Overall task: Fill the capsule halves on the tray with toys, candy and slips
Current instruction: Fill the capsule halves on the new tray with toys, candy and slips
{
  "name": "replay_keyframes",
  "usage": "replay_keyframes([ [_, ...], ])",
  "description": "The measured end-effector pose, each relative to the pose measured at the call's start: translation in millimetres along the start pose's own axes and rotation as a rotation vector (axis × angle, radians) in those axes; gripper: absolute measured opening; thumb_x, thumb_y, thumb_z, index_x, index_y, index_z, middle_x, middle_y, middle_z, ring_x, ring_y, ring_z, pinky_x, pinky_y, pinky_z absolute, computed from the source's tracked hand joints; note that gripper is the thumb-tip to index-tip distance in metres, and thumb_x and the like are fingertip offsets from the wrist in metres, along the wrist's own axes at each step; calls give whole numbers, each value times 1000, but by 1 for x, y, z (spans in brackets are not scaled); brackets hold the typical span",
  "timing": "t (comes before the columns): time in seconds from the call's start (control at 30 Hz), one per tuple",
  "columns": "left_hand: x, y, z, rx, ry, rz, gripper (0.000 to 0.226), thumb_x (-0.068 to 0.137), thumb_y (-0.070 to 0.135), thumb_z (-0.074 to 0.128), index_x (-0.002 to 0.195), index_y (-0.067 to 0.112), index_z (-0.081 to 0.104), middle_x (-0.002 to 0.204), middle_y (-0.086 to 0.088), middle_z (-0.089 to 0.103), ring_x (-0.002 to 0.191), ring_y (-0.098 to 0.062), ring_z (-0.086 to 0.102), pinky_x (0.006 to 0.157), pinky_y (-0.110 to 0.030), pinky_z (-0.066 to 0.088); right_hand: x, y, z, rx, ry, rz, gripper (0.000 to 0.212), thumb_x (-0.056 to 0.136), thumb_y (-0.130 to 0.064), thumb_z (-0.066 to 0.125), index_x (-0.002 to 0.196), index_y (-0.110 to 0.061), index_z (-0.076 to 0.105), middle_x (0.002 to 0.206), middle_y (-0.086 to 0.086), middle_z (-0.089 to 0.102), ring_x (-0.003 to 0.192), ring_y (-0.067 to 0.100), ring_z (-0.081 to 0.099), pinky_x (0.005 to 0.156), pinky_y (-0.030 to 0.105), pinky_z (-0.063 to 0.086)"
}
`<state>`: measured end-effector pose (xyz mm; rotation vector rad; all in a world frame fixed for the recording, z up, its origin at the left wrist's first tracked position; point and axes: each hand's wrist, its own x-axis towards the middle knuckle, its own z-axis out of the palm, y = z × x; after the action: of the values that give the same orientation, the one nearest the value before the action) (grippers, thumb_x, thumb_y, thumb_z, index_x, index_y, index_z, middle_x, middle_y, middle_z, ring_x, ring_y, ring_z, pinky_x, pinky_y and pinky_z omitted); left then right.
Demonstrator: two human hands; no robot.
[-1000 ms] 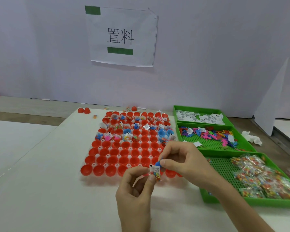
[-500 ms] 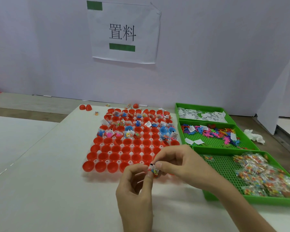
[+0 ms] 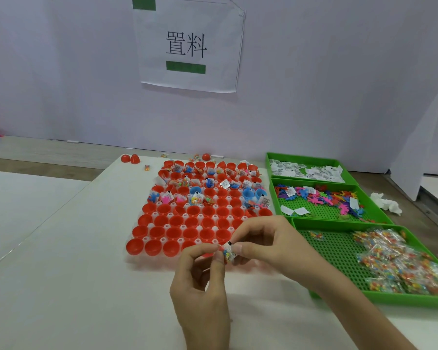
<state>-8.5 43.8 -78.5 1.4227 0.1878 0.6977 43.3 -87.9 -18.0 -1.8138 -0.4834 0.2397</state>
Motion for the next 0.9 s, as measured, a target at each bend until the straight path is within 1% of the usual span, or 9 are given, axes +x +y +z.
replay_keyframes([
  [0.07, 0, 0, 0, 0, -3, -14, 27, 83, 1, 70, 84, 27, 68, 84, 7, 71, 77, -16, 68, 66, -25, 59, 0, 0, 0, 14, -2, 12, 4, 88, -3, 73, 89, -7, 75, 80, 8, 75, 76, 24, 75, 71, 26, 58],
  [0.13, 0, 0, 1, -5, -14, -32, 28, 85, 2, 68, 87, 30, 70, 86, 8, 72, 78, -14, 68, 65, -19, 57, 0, -1, 1, 23, -1, 16, 6, 88, -3, 73, 88, -8, 75, 80, 8, 75, 76, 25, 75, 71, 26, 59],
  [0.27, 0, 4, 2, -10, -70, -25, 35, 89, 3, 63, 99, 36, 72, 96, 18, 68, 89, -1, 66, 67, -7, 51, 0, -1, 0, 43, 1, 20, 9, 88, -3, 72, 88, -12, 76, 81, 8, 76, 77, 24, 76, 71, 25, 59],
  [0.37, 0, 4, 3, -15, -84, -15, 35, 90, 3, 62, 97, 36, 73, 96, 16, 67, 93, -5, 66, 68, -10, 52, -1, -3, -2, 56, -5, 28, 12, 88, -5, 73, 89, -15, 78, 83, 7, 77, 80, 22, 76, 73, 25, 59],
  [0.57, 2, 2, 1, -113, -48, -114, 21, 86, 9, 66, 92, 29, 70, 90, 7, 71, 86, -13, 71, 66, -17, 56, 0, -2, -1, 90, -1, 26, 17, 89, -1, 71, 93, -16, 78, 89, 9, 77, 83, 25, 76, 74, 27, 60],
  [0.67, 2, 6, 0, -135, -78, -97, 14, 78, 22, 70, 88, 31, 71, 88, 8, 72, 84, -13, 71, 66, -16, 55, 0, -2, -1, 78, 20, 25, 21, 89, 0, 70, 92, -19, 78, 87, 7, 77, 82, 24, 76, 73, 27, 60],
  [0.77, 1, 6, 0, -122, -84, -84, 15, 73, 29, 70, 87, 31, 71, 88, 10, 73, 84, -10, 70, 66, -13, 54, -1, -3, -2, 74, -12, 37, 17, 90, -1, 69, 94, -15, 78, 90, 8, 77, 84, 25, 76, 74, 28, 61],
  [0.83, 1, 4, -1, -104, -76, -86, 13, 75, 28, 70, 87, 33, 71, 87, 10, 73, 85, -9, 70, 67, -14, 54, -1, -4, -2, 65, -34, 51, 18, 92, -2, 67, 96, -15, 78, 91, 9, 77, 86, 25, 76, 75, 29, 61],
  [0.9, 1, 3, -1, -86, -66, -84, 14, 80, 20, 72, 86, 33, 72, 85, 11, 73, 84, -9, 69, 66, -13, 54, -1, -3, -1, 76, -39, 69, 20, 94, -1, 64, 96, -15, 79, 90, 10, 77, 86, 26, 76, 75, 30, 61],
])
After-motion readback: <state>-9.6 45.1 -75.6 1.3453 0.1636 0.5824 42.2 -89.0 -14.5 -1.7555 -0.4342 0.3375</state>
